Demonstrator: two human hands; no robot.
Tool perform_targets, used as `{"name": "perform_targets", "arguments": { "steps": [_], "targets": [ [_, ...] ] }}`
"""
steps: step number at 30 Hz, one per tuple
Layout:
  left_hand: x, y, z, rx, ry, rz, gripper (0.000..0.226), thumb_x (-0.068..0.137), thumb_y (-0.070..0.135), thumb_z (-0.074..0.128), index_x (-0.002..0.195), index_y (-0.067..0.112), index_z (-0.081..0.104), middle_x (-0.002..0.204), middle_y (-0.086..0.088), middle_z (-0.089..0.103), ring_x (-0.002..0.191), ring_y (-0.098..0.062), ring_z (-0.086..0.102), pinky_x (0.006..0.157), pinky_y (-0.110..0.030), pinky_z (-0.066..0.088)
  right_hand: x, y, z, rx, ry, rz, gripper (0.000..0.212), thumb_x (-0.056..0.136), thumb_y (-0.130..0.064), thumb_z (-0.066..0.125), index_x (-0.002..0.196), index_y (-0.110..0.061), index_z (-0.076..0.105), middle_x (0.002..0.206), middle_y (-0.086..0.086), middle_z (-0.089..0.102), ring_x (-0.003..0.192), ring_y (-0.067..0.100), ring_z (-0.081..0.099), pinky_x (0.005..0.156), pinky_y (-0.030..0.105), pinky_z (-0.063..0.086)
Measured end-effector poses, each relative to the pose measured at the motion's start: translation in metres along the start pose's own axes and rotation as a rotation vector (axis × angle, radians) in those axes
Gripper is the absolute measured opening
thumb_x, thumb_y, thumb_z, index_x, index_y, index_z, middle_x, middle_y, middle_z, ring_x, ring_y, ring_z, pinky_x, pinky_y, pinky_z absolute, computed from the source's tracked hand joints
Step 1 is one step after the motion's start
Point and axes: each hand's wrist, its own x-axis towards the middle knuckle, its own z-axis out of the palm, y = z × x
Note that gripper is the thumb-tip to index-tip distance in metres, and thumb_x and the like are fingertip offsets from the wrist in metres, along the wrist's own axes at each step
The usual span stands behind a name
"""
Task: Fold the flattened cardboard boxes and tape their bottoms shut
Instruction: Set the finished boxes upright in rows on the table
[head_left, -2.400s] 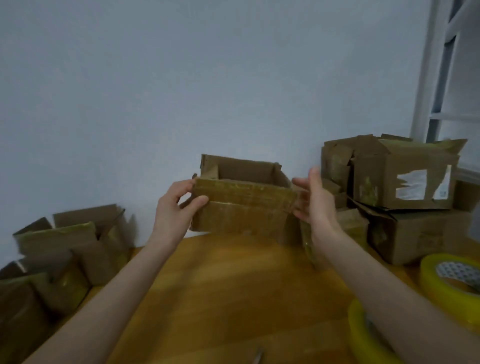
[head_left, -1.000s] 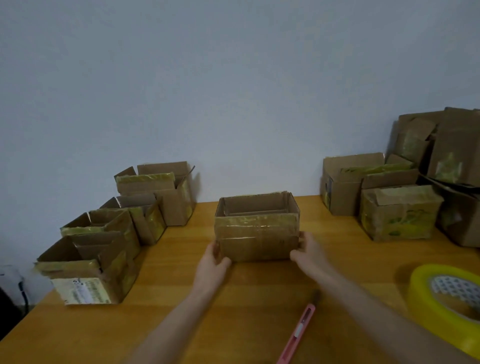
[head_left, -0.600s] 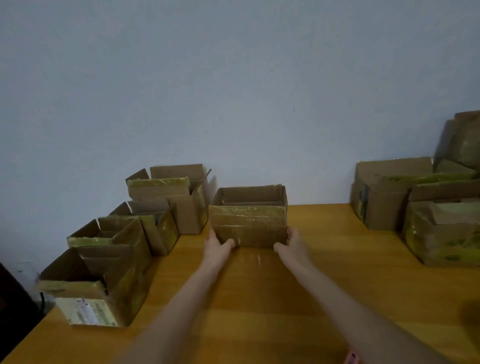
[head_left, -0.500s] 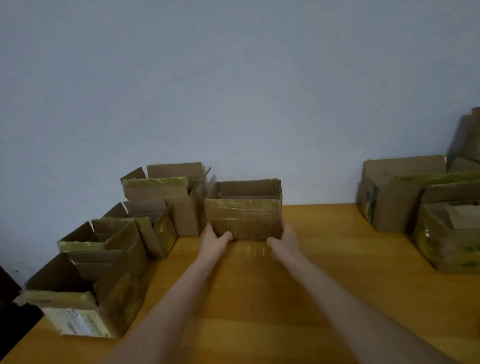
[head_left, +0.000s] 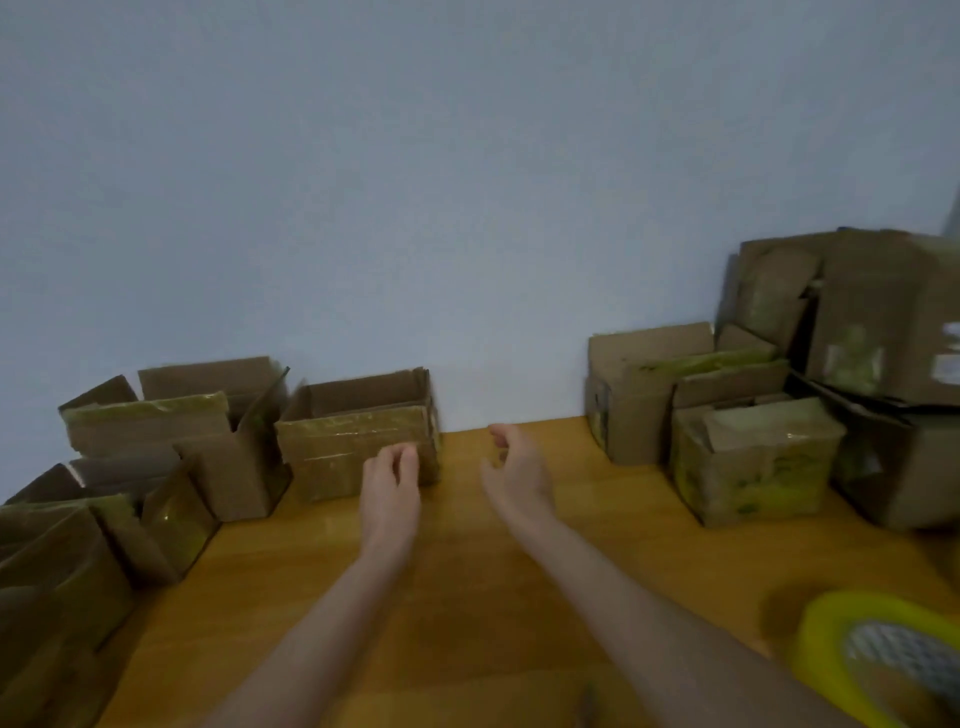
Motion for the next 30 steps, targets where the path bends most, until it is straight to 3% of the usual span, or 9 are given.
{"name": "perform_targets", "arguments": {
  "steps": [3,5,8,11,13,15,17,24,30],
  "targets": [
    [-0.017,0.057,0.036,0.03,-0.139,0.164,0.04,0.099,0.033,0.041,0.063,0.022,0.056,0.077,0.0,0.061,0.076,-0.018,0.056,0.069,-0.03,0.039,-0.003,0.001,-0.052,-0.034,0.149,-0.096,0.042,0.088,-0.008,0.051,0.128,-0.02,0.049,0.127,-0.002,0.05,0.114,0.013,0.049,0.09,0.024,0.042],
    [-0.022,0.089,0.059,0.078,-0.224,0.246,0.045,0.096,0.039,0.048,0.056,0.019,0.052,0.065,0.001,0.059,0.066,-0.018,0.056,0.063,-0.03,0.038,0.0,0.005,-0.087,-0.075,0.229,-0.111,0.04,0.088,-0.009,0.052,0.127,-0.02,0.05,0.126,-0.002,0.049,0.115,0.015,0.048,0.095,0.029,0.042],
    [-0.019,0.127,0.107,0.14,-0.31,0.316,0.023,0.082,0.041,0.068,0.09,0.021,0.061,0.1,0.001,0.062,0.093,-0.017,0.059,0.077,-0.029,0.044,0.006,0.02,-0.137,-0.061,0.335,-0.051,0.037,0.088,-0.014,0.056,0.123,-0.022,0.052,0.125,-0.001,0.049,0.115,0.018,0.048,0.099,0.034,0.042],
    [-0.004,0.15,0.15,0.181,-0.434,0.354,0.07,0.077,0.035,0.074,0.137,0.019,0.041,0.135,0.003,0.05,0.123,-0.018,0.048,0.098,-0.034,0.042,0.01,0.037,-0.163,-0.03,0.367,-0.022,0.035,0.09,-0.014,0.054,0.123,-0.024,0.051,0.126,-0.004,0.047,0.112,0.012,0.048,0.093,0.027,0.043],
    [0.007,0.153,0.172,0.247,-0.458,0.366,0.066,0.08,0.032,0.071,0.138,0.019,0.043,0.134,-0.001,0.053,0.122,-0.022,0.05,0.098,-0.034,0.042,0.012,0.043,-0.168,-0.021,0.369,-0.029,0.035,0.091,-0.012,0.053,0.123,-0.025,0.051,0.126,-0.005,0.047,0.109,0.009,0.047,0.089,0.024,0.043],
    [0.018,0.149,0.18,0.291,-0.409,0.326,0.03,0.084,0.028,0.067,0.112,0.017,0.062,0.112,-0.006,0.067,0.104,-0.024,0.061,0.089,-0.035,0.049,0.013,0.045,-0.168,-0.027,0.363,-0.047,0.035,0.091,-0.011,0.051,0.123,-0.024,0.051,0.124,-0.006,0.048,0.108,0.008,0.046,0.088,0.022,0.042],
    [0.022,0.142,0.168,0.298,-0.314,0.309,0.01,0.087,0.025,0.063,0.084,0.016,0.062,0.087,-0.007,0.069,0.086,-0.025,0.064,0.079,-0.037,0.052,0.012,0.045,-0.166,-0.04,0.364,-0.082,0.035,0.09,-0.008,0.05,0.122,-0.023,0.052,0.122,-0.006,0.049,0.107,0.008,0.046,0.086,0.02,0.04],
    [0.002,0.078,0.031,0.322,-0.162,0.429,0.015,0.088,0.014,0.063,0.076,0.018,0.055,0.082,0.001,0.063,0.078,-0.014,0.058,0.074,-0.029,0.05,-0.012,0.021,-0.159,-0.013,0.505,-0.203,0.033,0.091,-0.023,0.055,0.123,-0.02,0.051,0.122,-0.002,0.048,0.11,0.012,0.046,0.092,0.032,0.045],
    [-0.043,0.025,-0.095,0.402,-0.168,0.625,0.019,0.082,0.002,0.068,0.079,0.019,0.061,0.079,0.013,0.058,0.076,-0.002,0.058,0.067,-0.014,0.048,-0.037,-0.013,-0.123,0.18,-0.003,0.191,0.073,0.086,-0.055,0.055,0.143,-0.015,0.033,0.146,0.005,0.038,0.13,0.026,0.04,0.103,0.041,0.037]
  ]
}}
